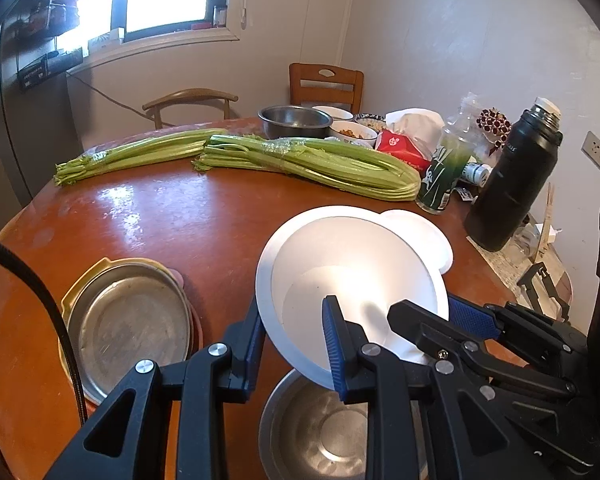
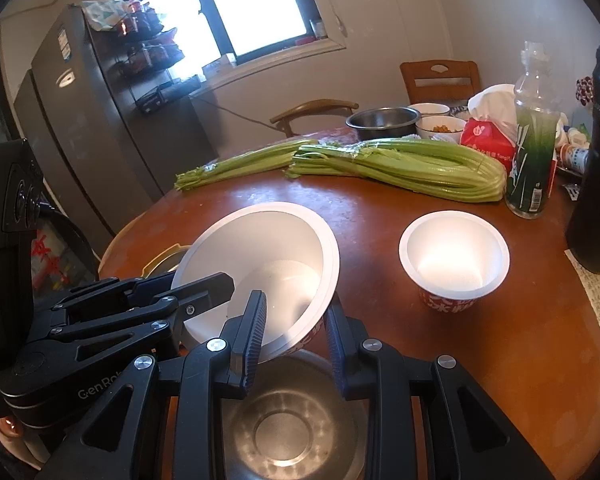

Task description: Organize plates and bowls

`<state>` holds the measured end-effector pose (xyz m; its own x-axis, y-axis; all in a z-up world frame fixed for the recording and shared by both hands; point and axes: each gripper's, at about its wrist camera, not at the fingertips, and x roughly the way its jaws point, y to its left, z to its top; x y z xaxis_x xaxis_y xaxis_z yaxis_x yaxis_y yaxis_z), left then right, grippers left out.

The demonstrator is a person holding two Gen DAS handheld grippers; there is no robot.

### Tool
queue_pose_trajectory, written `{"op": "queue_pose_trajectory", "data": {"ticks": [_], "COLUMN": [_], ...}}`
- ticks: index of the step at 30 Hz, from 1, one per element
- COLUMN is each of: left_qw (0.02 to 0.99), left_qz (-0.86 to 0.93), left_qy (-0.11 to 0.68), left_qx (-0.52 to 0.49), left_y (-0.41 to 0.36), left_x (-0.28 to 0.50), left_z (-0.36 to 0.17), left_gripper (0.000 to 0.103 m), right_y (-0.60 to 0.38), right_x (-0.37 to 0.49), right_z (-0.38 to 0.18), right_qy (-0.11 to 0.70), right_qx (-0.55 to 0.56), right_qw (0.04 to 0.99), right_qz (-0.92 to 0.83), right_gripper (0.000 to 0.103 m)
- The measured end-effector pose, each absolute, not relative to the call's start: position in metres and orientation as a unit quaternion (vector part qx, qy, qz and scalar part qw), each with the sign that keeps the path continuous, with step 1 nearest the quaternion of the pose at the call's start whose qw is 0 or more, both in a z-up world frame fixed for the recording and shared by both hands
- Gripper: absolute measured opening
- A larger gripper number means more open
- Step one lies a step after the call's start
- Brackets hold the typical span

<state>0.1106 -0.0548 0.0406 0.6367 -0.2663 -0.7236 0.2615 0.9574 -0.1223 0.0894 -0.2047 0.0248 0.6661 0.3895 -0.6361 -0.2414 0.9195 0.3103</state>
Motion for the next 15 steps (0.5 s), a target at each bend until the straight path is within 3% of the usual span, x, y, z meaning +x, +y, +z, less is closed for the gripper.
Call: {"op": "queue_pose_trajectory", "data": {"ticks": [15], "left_qw": [0.909], "left_qz": [-0.146], "left_qy": [0.390], "left_qx": [0.006], "left_y": [-0.053], "left_x": [0.082], "left_z": [0.046], "left_gripper": [0.028], "right_y": [-0.202], "right_x": [0.061], "right_z": [0.029], "right_qy": [0.359], "right_qx": [0.096], "right_qw": [0.912], "right_qz": [0.175], "right_gripper": [0.031]}}
